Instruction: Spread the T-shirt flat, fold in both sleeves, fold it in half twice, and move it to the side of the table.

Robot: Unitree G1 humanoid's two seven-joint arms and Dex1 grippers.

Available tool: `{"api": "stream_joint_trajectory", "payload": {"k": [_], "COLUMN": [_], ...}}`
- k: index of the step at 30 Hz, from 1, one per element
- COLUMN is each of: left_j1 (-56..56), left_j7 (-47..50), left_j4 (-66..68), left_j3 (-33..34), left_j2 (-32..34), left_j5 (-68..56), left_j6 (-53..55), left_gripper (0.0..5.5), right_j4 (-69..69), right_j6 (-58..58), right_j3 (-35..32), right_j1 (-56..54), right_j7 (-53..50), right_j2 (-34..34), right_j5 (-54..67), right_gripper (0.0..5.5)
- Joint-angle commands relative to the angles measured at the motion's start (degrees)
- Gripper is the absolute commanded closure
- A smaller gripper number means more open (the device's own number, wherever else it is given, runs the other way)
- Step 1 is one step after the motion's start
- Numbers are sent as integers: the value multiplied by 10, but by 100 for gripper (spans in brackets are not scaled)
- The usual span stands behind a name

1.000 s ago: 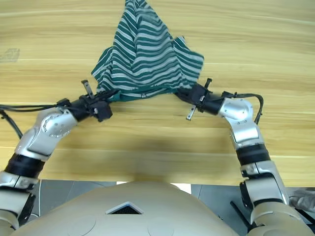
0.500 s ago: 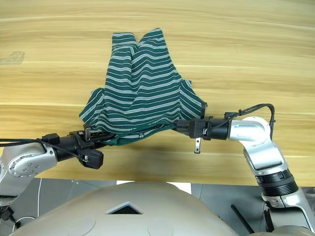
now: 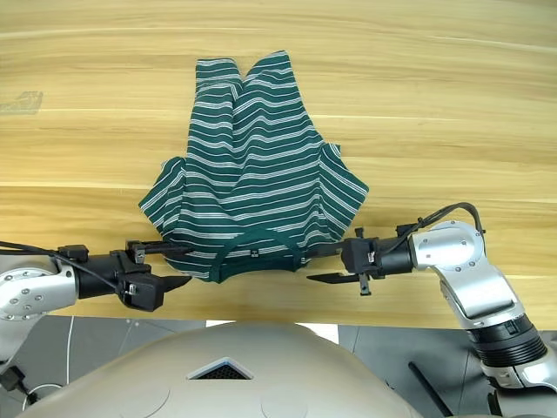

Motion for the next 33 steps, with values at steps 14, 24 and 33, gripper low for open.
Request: {"api": "stream_joint_trajectory", "payload": {"k": [14,24,33], "left_j1": [-683,-775,-742], "left_j7": [377,483,494], "left_j4": [710,1061,1082], "left_j3": [-196,-250,-268], "left_j2": [-313,-401,-378], "left_j5": [230,302,321], "left_j6": [-18,-67,-113], "left_gripper": [180,180,180], "right_j4": [701,931,948], "right_j6": [-122,-176,-182], "right_j3": [61,169,139], "right_j1": [-576,-607,-602], "right_j7": [-487,-581,-604], "right_j2": [326,397,341], "right_j5": [-312,-485,-485], "right_gripper": [347,347,347]}}
